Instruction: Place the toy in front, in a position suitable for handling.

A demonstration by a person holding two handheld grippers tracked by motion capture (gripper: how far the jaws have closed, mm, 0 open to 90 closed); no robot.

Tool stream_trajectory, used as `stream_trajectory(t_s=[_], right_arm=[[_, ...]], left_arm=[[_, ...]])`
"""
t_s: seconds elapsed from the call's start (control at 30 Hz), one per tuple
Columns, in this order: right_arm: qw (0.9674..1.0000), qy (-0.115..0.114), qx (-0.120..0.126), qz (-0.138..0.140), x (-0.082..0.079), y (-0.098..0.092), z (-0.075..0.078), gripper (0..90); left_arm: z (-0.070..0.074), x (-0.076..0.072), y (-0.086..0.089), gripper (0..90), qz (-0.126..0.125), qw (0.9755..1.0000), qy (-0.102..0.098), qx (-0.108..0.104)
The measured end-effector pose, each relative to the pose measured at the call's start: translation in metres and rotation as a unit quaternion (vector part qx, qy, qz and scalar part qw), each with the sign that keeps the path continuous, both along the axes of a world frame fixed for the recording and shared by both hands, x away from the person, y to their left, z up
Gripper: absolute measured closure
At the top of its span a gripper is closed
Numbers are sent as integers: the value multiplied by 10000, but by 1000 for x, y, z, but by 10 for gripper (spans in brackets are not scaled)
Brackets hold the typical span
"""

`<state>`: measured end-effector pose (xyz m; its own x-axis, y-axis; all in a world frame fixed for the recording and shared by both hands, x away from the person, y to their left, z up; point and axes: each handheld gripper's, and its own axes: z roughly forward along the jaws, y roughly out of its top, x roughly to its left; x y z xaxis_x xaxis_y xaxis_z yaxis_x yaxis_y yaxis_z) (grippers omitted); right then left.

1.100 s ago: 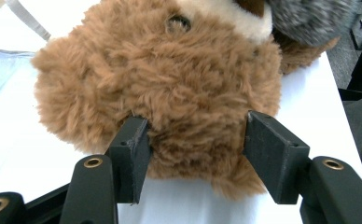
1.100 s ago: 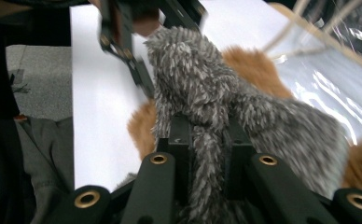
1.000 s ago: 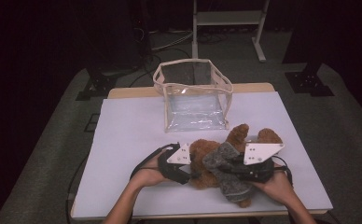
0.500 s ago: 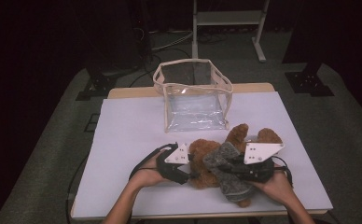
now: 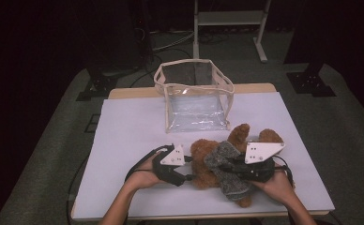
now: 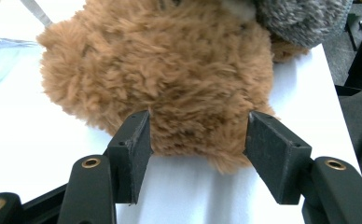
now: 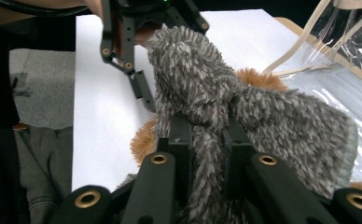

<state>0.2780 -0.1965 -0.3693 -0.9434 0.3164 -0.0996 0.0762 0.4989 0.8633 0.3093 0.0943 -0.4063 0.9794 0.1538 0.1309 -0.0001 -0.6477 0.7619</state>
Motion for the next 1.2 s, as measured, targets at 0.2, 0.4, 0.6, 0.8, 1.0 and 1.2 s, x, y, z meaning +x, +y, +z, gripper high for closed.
stream_trajectory(t_s=[0.2, 0.4, 0.6, 0.8, 1.0, 1.2], right_arm=[[9989, -271, -270, 279, -4, 29, 8, 771], [9994, -98, -269, 211, 3, 19, 0, 773], [9983, -271, -403, 326, 2, 38, 7, 772], [9979, -153, -537, 320, 7, 28, -3, 774], [9989, -89, -438, 151, 6, 3, -3, 775], [9975, -286, -596, 242, 2, 28, -2, 774]], left_arm=[[-8, 4, -7, 427, -48, 9999, 99, -17], [-8, 4, -15, 427, -88, 9999, 85, -99], [-10, 5, -24, 428, -94, 9998, 132, -69], [-11, 4, -29, 436, -242, 9993, 154, -227], [-8, 3, -35, 415, -325, 9993, 77, -178], [-2, 4, -8, 389, -82, 9999, 6, -130]])
